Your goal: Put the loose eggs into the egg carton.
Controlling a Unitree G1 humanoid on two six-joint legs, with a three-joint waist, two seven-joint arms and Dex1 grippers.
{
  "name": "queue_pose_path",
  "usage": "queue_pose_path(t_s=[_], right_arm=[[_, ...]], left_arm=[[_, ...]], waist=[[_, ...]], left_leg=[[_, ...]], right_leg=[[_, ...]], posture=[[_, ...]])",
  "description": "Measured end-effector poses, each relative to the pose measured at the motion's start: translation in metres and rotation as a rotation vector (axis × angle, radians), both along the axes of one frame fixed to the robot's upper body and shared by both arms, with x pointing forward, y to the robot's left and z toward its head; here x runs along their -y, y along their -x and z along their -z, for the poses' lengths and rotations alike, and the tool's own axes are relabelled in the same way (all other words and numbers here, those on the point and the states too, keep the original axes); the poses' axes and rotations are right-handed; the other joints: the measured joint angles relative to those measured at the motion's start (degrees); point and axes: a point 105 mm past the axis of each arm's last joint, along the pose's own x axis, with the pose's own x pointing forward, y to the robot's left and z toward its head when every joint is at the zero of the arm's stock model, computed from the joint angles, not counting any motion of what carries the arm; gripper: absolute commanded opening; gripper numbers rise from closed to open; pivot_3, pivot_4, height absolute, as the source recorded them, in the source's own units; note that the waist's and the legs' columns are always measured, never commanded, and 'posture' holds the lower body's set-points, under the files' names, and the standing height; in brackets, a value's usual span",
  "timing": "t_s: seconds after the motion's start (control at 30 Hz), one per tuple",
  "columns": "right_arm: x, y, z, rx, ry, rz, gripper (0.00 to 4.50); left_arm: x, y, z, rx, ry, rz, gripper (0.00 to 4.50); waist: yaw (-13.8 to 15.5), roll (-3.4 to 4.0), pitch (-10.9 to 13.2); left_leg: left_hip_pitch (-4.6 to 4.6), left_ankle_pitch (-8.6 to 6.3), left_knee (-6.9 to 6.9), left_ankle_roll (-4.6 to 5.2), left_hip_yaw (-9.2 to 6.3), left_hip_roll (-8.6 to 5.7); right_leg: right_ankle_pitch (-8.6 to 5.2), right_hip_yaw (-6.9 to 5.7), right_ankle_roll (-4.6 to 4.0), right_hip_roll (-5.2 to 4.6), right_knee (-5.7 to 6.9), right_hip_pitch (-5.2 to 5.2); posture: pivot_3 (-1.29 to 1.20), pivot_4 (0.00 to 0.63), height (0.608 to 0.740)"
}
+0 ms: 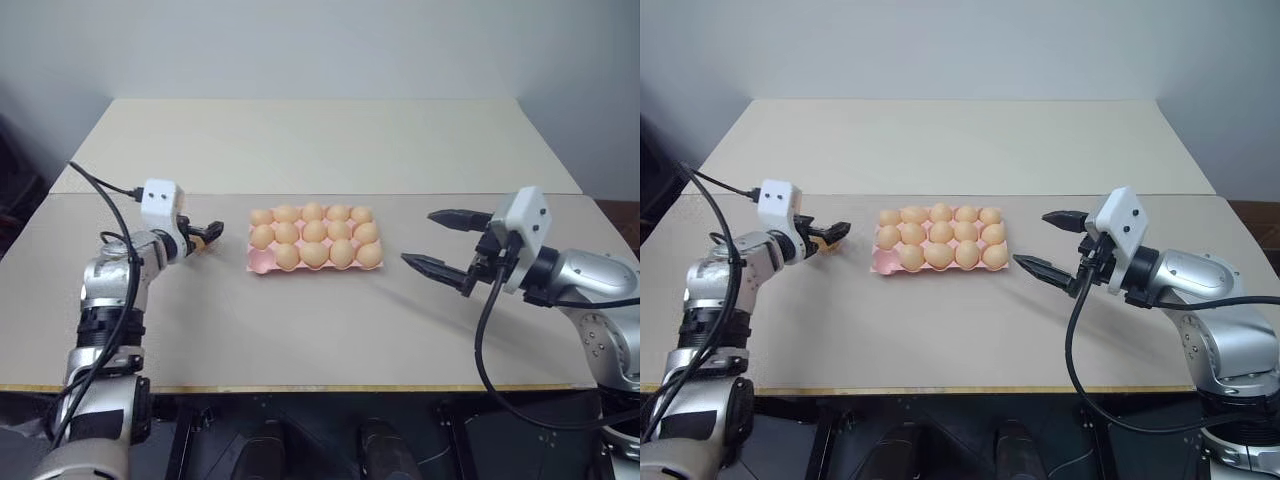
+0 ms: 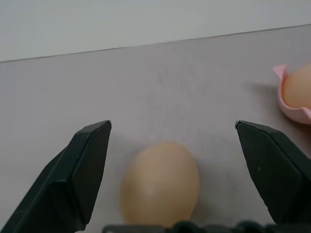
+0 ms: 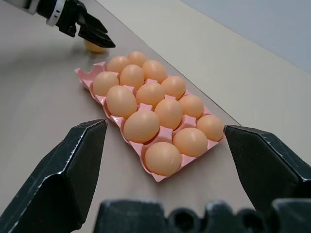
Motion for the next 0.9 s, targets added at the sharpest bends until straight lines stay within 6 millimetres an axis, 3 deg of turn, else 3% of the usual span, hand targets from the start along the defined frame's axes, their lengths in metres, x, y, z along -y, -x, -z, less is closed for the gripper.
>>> queue_pose_path(t_s=[0.03, 0.13, 0.33, 0.37, 0.47, 0.6, 0.77, 0.9], right_arm=[[0.0, 0.0, 0.0, 0.0, 0.0, 0.001, 4.5], [0.0, 0.0, 0.0, 0.001, -0.003, 0.003, 4.5], [0.001, -0.002, -0.001, 0.006, -0.007, 0.018, 4.5], [0.001, -0.002, -0.001, 0.006, -0.007, 0.02, 4.5], [0.001, -0.002, -0.001, 0.007, -0.008, 0.021, 4.5], [0.002, -0.002, 0.001, 0.003, -0.012, 0.03, 4.5], [0.002, -0.002, 0.002, 0.003, -0.017, 0.04, 4.5], [0.003, -0.002, 0.004, -0.004, -0.018, 0.043, 4.5]], left_arm=[[0.002, -0.002, 0.003, -0.008, -0.002, 0.004, 4.46], [0.007, -0.007, 0.015, -0.043, -0.019, 0.019, 3.84], [0.009, -0.009, 0.016, -0.041, -0.021, 0.028, 1.93], [0.009, -0.009, 0.016, -0.041, -0.022, 0.029, 1.78], [0.007, -0.006, 0.011, -0.025, -0.043, 0.041, 1.71], [0.012, 0.005, -0.015, 0.064, -0.081, 0.128, 1.71], [0.052, 0.036, -0.049, 0.166, -0.05, 0.384, 1.71], [0.075, 0.056, -0.035, 0.11, -0.059, 0.517, 1.71]], waist=[[0.0, 0.0, 0.0], [-0.1, 0.0, 0.0], [-0.1, 0.0, 0.0], [-0.1, 0.0, 0.0], [-0.2, 0.0, 0.0], [-0.2, 0.0, 0.0], [-0.2, 0.0, 0.0], [-0.2, 0.0, 0.0]], left_leg=[[-0.01, 0.0, 0.0, 0.0, 0.0, 0.0], [-0.01, 0.0, 0.0, 0.0, 0.0, 0.0], [-0.01, 0.0, 0.0, 0.0, -0.01, 0.0], [-0.01, 0.0, 0.0, 0.0, -0.01, 0.0], [-0.02, 0.0, 0.0, 0.0, -0.01, 0.01], [-0.04, 0.01, 0.0, -0.01, -0.01, 0.02], [-0.04, 0.01, 0.0, -0.02, -0.02, 0.03], [0.04, 0.01, 0.0, -0.02, -0.01, 0.03]], right_leg=[[0.0, 0.0, 0.0, 0.0, 0.0, 0.0], [0.0, 0.0, 0.0, 0.0, 0.0, 0.0], [0.0, 0.0, 0.0, -0.01, 0.01, 0.0], [0.0, 0.0, 0.0, -0.01, 0.01, 0.0], [0.0, 0.0, 0.0, 0.0, 0.02, -0.02], [0.0, 0.0, 0.0, 0.0, 0.02, -0.04], [0.0, 0.0, 0.0, 0.0, 0.0, -0.02], [0.0, 0.02, 0.0, 0.01, 0.02, 0.05]], posture=[[0.0, 0.15, 0.74], [0.0, 0.15, 0.74], [0.0, 0.15, 0.74], [0.0, 0.15, 0.74], [0.0, 0.15, 0.74], [0.0, 0.15, 0.74], [0.0, 0.15, 0.74], [0.0, 0.15, 0.74]])
